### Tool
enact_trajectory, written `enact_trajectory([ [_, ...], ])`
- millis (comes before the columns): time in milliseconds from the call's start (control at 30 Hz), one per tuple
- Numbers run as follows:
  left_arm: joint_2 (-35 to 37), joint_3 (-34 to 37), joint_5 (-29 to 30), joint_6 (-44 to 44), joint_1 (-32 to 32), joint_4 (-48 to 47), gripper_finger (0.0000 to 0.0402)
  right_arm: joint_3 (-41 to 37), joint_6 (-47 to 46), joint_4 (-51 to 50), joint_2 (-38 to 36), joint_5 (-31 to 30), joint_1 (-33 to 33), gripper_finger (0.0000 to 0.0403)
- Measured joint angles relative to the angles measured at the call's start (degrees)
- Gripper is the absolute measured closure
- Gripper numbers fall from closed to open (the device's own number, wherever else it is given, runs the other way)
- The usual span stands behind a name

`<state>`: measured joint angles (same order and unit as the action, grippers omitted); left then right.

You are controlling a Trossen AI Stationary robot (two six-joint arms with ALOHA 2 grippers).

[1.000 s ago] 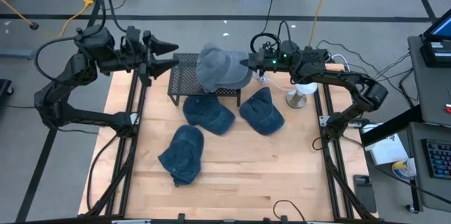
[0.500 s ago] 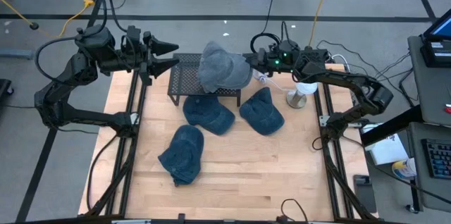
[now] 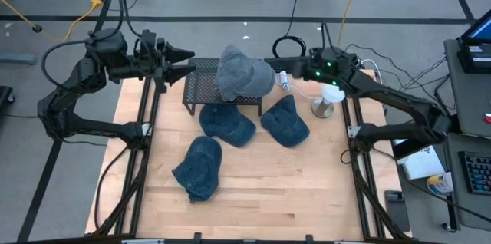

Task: Pick & Place hat
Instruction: Put the top right dark blue cap on the left side of the shelf

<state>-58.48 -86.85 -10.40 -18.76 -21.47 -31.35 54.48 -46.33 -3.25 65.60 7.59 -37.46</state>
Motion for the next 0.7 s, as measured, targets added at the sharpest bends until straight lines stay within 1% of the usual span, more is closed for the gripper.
enact_trajectory([
  [67,0.0,0.0,0.45,-0.84,0.0,-0.49,0.0092,0.0,5.7,-1.75,-2.8,0.97,1.77,0.0229],
  [167,0.0,0.0,0.55,-1.29,0.01,-0.5,0.0092,0.0,14.04,-4.49,-6.34,4.58,4.05,0.023],
  [267,-0.02,0.0,0.51,-1.37,0.02,-0.53,0.0092,0.0,21.0,-8.02,-9.03,7.96,6.0,0.0231],
  [400,-0.02,0.0,0.51,-2.75,0.02,-0.53,0.0092,0.0,31.55,-13.78,-11.29,10.6,8.64,0.0231],
  [567,-0.02,0.0,0.5,-2.99,0.02,-0.53,0.0092,0.0,43.23,-21.9,-12.76,10.89,12.43,0.0232],
  [700,-0.39,0.0,0.49,-3.36,0.02,-0.57,0.0092,0.0,48.79,-26.04,-12.68,10.93,15.63,0.0232],
])
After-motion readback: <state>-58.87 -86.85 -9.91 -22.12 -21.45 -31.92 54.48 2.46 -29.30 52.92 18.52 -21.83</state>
